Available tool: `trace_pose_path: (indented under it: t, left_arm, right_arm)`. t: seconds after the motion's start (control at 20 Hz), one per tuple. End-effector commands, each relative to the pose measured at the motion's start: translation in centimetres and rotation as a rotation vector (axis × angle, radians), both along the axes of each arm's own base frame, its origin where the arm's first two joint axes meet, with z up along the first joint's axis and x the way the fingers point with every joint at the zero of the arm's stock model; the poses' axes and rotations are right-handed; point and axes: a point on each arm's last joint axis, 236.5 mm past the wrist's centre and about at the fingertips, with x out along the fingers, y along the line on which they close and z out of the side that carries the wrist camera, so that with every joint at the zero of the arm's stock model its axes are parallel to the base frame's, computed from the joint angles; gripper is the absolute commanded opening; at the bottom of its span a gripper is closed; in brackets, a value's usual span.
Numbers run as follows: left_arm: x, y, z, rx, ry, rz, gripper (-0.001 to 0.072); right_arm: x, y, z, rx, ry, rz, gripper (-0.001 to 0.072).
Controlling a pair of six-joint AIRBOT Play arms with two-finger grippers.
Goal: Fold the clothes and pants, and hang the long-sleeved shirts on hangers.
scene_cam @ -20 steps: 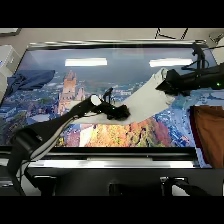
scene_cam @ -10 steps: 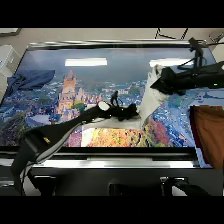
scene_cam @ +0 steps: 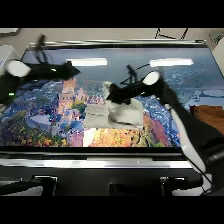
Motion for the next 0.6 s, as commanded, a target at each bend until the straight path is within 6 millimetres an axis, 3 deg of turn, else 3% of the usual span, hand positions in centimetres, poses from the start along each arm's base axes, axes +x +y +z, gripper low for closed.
trace_pose_path:
  t: [0.0, 0.05, 0.1, 0.15, 0.25, 0.35, 0.45, 0.55]
  left_arm:
    - [-3.5, 6.2, 7.5, 0.081, -0.157, 0.078, 0.0018]
    - [-4.3, 6.4, 8.6, 0.087, -0.181, 0.080, 0.0018]
    - [-4.8, 6.5, 9.2, 0.096, -0.198, 0.082, 0.0018]
    - [-5.2, 6.5, 9.5, 0.105, -0.204, 0.077, 0.0018]
    - [-5.5, 6.5, 9.1, 0.115, -0.189, 0.068, 0.0018]
    - [-5.3, 7.1, 8.8, 0.145, -0.189, 0.080, 0.0018]
    - [-5.2, 7.6, 8.7, 0.160, -0.189, 0.090, 0.0018]
    - [-5.2, 7.8, 8.7, 0.162, -0.189, 0.094, 0.0018]
  right_arm:
    - [-2.1, 6.6, -6.1, 0.083, 0.176, -0.006, 0.0054]
    - [-2.5, 7.6, -6.9, 0.106, 0.218, -0.013, 0.0159]
    - [-2.4, 8.3, -7.0, 0.143, 0.252, -0.037, 0.0546]
    - [-1.9, 8.7, -6.4, 0.182, 0.242, -0.044, 0.0702]
    - [-0.4, 7.1, -4.2, 0.229, 0.208, -0.053, 0.0701]
    - [1.4, 1.7, -2.3, 0.172, 0.128, -0.037, 0.0697]
    - [2.7, -6.6, -2.1, 0.010, 0.096, -0.062, 0.0693]
    - [1.9, -18.2, -4.2, -0.284, 0.148, -0.105, 0.0685]
